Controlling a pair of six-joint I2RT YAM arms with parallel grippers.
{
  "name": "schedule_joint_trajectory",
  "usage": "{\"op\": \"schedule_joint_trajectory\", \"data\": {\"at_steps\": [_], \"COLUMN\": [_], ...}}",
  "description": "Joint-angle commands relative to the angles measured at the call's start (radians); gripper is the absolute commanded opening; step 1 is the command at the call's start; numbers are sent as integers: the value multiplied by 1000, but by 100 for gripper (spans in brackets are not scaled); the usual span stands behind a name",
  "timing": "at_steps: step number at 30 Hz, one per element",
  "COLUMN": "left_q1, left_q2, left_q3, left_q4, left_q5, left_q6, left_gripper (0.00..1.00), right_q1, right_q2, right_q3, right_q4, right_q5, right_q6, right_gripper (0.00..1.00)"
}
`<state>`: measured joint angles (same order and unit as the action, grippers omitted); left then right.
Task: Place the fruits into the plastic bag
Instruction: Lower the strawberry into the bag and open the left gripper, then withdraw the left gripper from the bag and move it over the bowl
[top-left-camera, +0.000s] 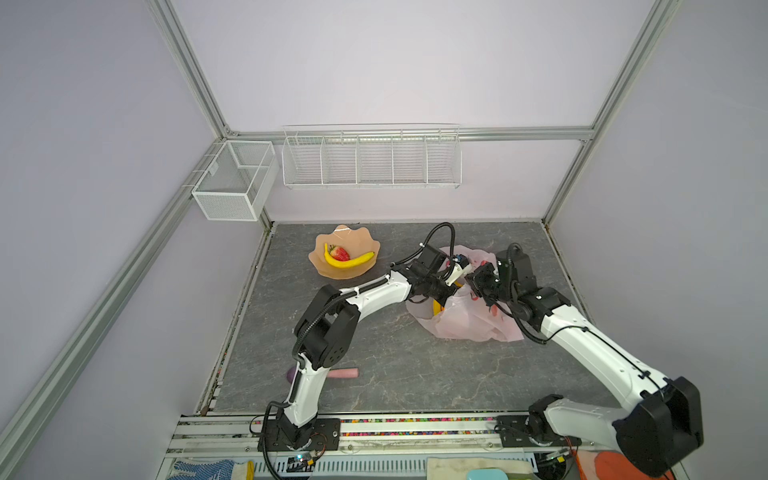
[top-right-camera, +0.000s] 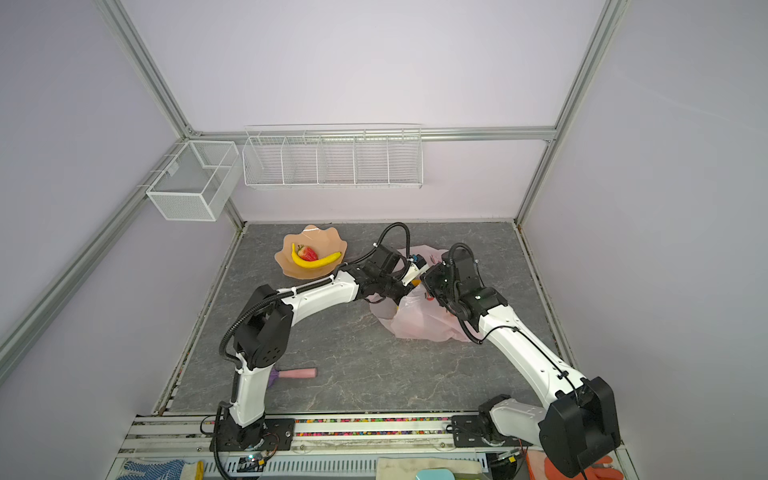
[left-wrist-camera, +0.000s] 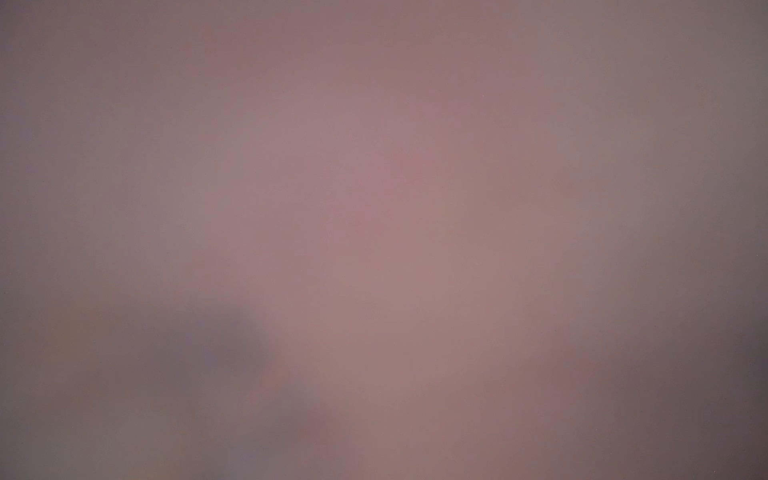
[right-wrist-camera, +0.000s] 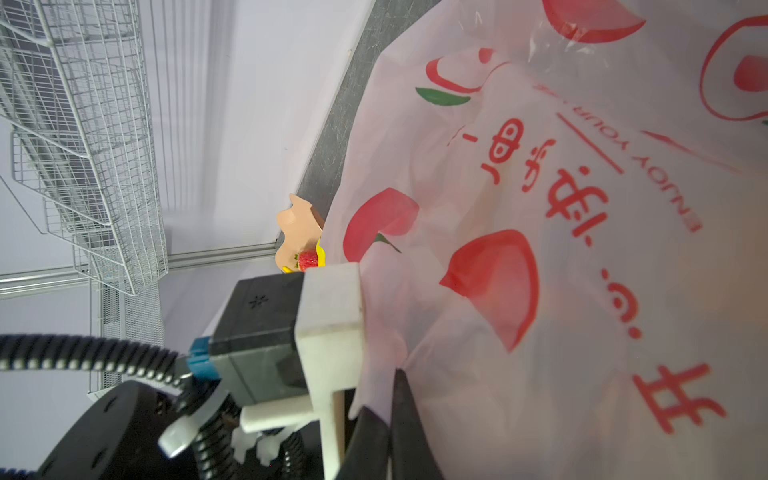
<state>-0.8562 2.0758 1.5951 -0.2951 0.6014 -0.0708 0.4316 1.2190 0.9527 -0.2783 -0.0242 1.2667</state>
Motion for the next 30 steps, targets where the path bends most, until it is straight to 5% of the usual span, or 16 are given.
{"op": "schedule_joint_trajectory", "data": {"at_steps": [1,24,30], "left_q1": [-7,191,227], "left_q2": [-20,-353,-409], "left_q3": [19,-143,-161], "left_q4": [18,-129,-200], "left_q5": [-10,-236,-370], "left_q6": [-41,-133,-141], "left_gripper": [80,85,86], "right_q1": [-6,-13,-14], "right_q2": [-18,-18,-15], "right_q3": [-15,-4,-2], "right_q4": [32,5,5], "right_q5": [-6,14,16], "right_q6": [25,12,11], "right_gripper": [6,6,6]}}
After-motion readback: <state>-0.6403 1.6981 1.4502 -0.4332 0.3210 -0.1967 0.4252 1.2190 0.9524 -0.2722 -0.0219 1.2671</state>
